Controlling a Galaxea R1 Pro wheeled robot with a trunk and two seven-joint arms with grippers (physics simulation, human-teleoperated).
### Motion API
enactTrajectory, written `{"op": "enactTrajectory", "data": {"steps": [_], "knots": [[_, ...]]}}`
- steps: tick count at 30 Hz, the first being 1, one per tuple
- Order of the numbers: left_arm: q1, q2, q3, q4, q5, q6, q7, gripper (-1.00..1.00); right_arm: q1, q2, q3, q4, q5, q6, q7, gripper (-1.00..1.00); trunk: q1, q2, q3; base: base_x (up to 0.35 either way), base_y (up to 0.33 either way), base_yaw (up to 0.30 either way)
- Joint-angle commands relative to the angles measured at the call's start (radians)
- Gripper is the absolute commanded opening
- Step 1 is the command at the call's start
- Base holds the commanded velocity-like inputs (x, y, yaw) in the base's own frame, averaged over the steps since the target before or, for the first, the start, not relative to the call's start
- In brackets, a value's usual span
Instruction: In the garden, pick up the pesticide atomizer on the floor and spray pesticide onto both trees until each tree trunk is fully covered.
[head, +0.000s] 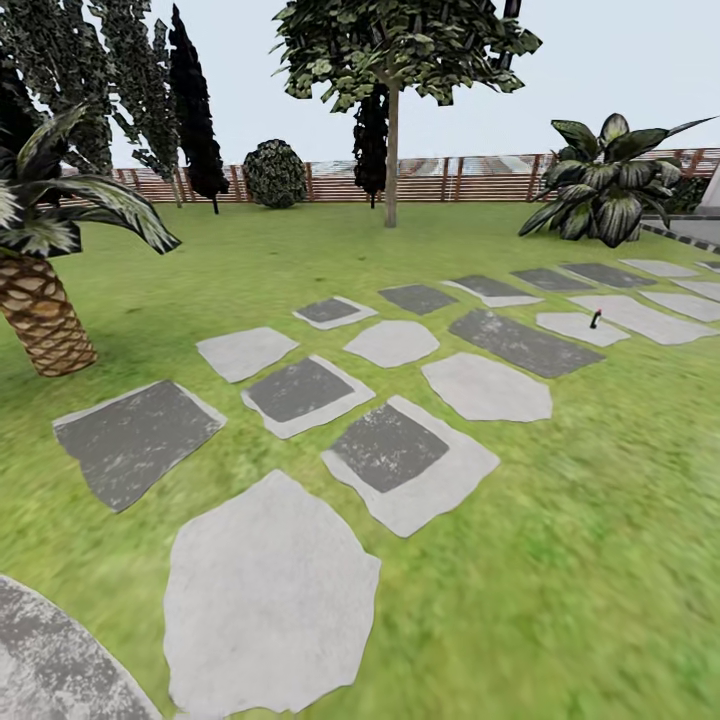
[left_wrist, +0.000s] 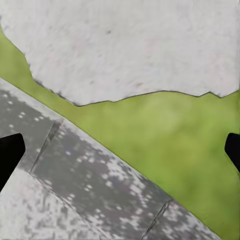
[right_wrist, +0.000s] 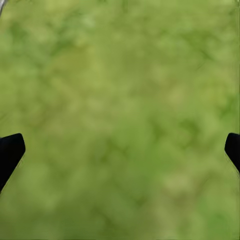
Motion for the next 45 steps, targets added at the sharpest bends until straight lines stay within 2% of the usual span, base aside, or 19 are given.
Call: {"op": "enactTrajectory", "data": {"steps": [1, 45], "knots": [[0.0, 0.0, 0.0, 0.0, 0.0, 0.0, 0.0, 1.0, 0.0, 0.0, 0.0, 0.0, 0.0, 0.0, 0.0, 1.0, 0.0, 0.0, 0.0, 0.338, 0.005, 0.0], [0.0, 0.0, 0.0, 0.0, 0.0, 0.0, 0.0, 1.0, 0.0, 0.0, 0.0, 0.0, 0.0, -0.001, 0.0, 1.0, 0.0, 0.0, 0.0, 0.336, 0.136, 0.0]]}}
